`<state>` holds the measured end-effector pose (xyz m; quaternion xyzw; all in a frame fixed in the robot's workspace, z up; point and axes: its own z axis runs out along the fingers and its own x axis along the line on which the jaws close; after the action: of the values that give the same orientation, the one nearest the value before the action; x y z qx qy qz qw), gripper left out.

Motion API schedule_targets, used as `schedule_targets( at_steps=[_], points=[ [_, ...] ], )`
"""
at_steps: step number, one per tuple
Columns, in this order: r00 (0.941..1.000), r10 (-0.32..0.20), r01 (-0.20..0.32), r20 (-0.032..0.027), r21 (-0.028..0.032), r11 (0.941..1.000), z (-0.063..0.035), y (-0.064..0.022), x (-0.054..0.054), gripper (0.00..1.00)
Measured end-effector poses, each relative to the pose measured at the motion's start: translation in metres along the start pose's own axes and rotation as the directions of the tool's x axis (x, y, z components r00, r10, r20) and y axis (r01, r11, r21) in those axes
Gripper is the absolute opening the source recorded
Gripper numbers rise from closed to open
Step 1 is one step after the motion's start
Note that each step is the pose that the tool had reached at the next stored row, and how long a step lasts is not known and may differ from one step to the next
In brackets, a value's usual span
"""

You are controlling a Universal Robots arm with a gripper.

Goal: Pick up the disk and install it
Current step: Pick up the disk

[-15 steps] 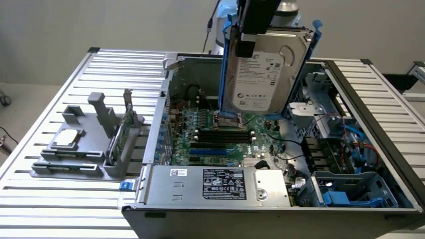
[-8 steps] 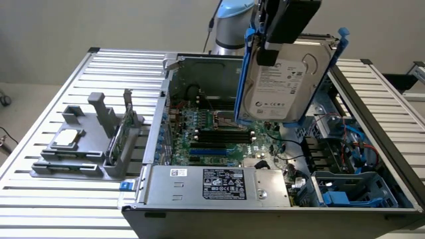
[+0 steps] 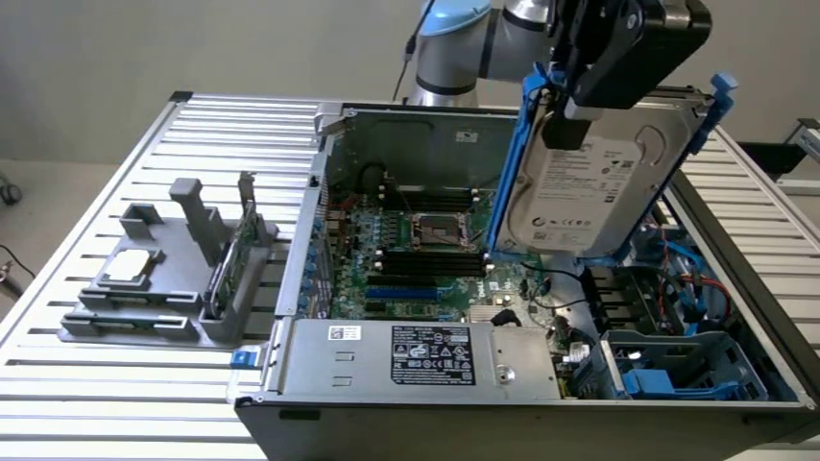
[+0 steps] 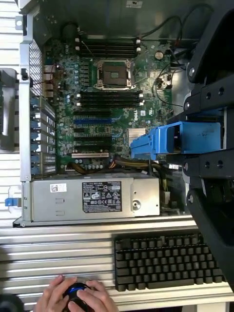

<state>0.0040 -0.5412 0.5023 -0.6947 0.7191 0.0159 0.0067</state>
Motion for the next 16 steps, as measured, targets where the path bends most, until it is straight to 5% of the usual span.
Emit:
schedule_targets(
  at_steps=[16],
  points=[
    [1.0, 0.0, 0.0, 0.0001, 0.0, 1.0, 0.0011, -0.0512, 0.044, 0.33]
  ],
)
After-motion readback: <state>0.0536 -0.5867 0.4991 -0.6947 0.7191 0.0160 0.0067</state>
